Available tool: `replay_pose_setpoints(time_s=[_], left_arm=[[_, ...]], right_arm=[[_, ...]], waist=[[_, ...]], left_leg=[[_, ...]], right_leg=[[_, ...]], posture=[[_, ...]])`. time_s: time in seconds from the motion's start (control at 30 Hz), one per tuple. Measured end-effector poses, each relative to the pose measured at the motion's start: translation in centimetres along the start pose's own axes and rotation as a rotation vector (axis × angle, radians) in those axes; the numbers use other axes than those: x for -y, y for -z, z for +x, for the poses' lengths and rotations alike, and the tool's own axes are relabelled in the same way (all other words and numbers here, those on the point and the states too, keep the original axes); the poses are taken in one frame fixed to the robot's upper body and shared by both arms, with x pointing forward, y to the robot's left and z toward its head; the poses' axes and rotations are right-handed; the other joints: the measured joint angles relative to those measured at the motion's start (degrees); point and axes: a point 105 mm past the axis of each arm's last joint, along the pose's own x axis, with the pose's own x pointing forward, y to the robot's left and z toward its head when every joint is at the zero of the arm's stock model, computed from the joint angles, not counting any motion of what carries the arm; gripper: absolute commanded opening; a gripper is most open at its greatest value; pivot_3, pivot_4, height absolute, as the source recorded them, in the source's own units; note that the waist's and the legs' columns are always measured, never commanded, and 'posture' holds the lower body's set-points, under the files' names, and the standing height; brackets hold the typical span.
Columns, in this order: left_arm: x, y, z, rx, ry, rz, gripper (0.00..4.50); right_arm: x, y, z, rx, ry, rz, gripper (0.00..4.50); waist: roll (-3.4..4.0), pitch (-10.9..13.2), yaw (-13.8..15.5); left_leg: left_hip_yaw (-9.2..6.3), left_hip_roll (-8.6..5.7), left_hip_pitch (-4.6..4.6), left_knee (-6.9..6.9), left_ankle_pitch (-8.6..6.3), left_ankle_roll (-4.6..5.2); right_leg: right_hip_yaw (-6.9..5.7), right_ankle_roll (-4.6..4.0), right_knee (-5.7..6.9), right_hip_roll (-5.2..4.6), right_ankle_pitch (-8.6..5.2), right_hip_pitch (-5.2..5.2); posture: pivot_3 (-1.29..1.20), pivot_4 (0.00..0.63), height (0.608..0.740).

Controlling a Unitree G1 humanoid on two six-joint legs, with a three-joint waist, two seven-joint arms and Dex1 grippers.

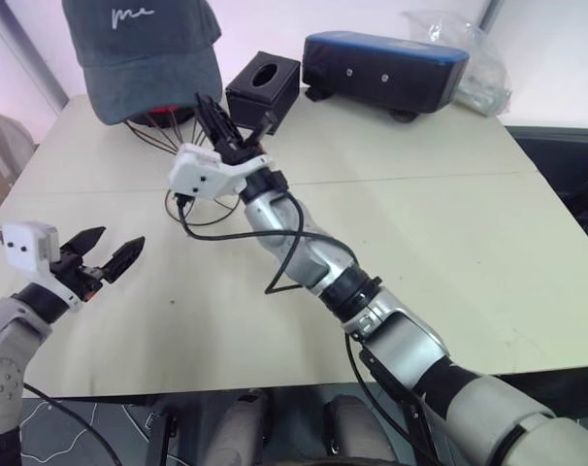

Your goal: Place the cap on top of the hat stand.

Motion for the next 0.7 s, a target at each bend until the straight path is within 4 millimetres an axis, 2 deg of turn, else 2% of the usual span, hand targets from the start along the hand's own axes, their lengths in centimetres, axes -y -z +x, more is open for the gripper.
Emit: replay_pose_setpoints(time_s=[0.3, 0.47, 0.7], left_arm=[[0.0, -0.2, 0.1, 0.008, 0.003, 0.002, 4.24], [0.0, -0.2, 0.2, 0.007, 0.004, 0.002, 4.24], [0.0, -0.2, 0.2, 0.007, 0.005, 0.001, 4.24]], right_arm=[[0.2, 0.1, -0.7, -0.060, 0.021, -0.100, 0.05], [0.4, -0.6, -0.9, -0.052, 0.018, -0.110, 0.05], [-0.2, -1.7, -1.5, -0.015, -0.040, -0.090, 0.05]], waist=[[-0.01, 0.00, 0.01], [-0.01, 0.00, -0.01], [-0.01, -0.01, -0.02]], left_leg=[[-0.02, -0.01, 0.00, 0.00, 0.00, 0.00], [-0.02, 0.00, 0.00, 0.00, 0.00, 0.00], [-0.03, 0.00, 0.00, 0.00, 0.00, 0.00]], right_leg=[[-0.01, 0.00, 0.01, 0.00, 0.00, 0.00], [-0.01, 0.00, 0.01, 0.00, 0.00, 0.00], [-0.01, 0.00, 0.01, 0.00, 0.00, 0.00]], posture=[[0.00, 0.150, 0.740], [0.00, 0.150, 0.740], [0.00, 0.150, 0.740]])
